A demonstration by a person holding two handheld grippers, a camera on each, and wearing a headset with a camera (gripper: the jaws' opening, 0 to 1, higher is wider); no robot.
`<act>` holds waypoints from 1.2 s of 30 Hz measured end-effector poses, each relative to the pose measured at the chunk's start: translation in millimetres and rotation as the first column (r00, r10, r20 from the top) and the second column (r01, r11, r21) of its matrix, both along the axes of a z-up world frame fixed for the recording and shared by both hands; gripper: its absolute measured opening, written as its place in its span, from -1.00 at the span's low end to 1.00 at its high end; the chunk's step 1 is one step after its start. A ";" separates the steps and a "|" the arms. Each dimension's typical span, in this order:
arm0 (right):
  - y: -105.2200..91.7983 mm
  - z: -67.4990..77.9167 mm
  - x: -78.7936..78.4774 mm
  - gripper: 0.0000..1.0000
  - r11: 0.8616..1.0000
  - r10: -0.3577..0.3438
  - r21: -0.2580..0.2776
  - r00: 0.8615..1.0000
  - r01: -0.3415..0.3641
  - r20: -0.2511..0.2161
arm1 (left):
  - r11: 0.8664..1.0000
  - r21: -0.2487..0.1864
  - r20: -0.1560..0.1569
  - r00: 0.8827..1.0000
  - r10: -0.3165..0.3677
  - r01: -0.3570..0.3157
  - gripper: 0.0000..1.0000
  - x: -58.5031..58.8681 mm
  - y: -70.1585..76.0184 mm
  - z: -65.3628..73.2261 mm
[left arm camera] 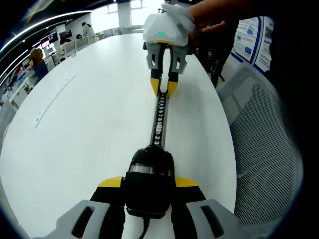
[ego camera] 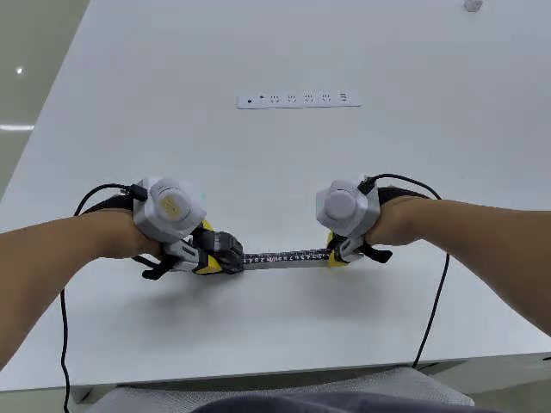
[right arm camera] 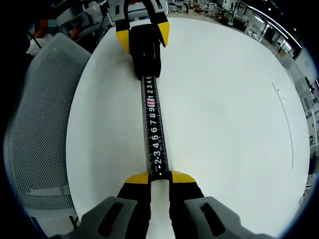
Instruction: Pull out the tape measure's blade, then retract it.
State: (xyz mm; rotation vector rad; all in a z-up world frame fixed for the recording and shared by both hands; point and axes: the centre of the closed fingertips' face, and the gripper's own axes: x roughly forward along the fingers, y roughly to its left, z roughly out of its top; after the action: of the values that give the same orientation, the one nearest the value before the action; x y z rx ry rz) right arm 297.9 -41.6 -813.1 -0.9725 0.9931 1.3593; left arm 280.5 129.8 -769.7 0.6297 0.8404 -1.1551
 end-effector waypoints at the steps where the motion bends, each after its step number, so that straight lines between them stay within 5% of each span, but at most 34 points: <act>1: -0.9 0.0 0.0 -0.77 1.000 0.001 0.002 1.000 -0.001 0.000 | 1.000 0.000 0.000 1.000 0.000 0.000 -0.36 -0.1 0.0 0.0; 36: -22.1 0.1 2.7 -0.77 0.999 -0.034 0.006 0.999 0.034 -0.008 | 1.000 -0.006 -0.001 1.000 0.006 -0.006 -0.36 0.8 0.8 -0.3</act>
State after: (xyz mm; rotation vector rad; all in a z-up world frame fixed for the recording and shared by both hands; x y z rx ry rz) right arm 300.6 -63.7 -813.0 -0.9424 1.0072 1.3381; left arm 281.4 130.6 -770.0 0.6214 0.8389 -1.1521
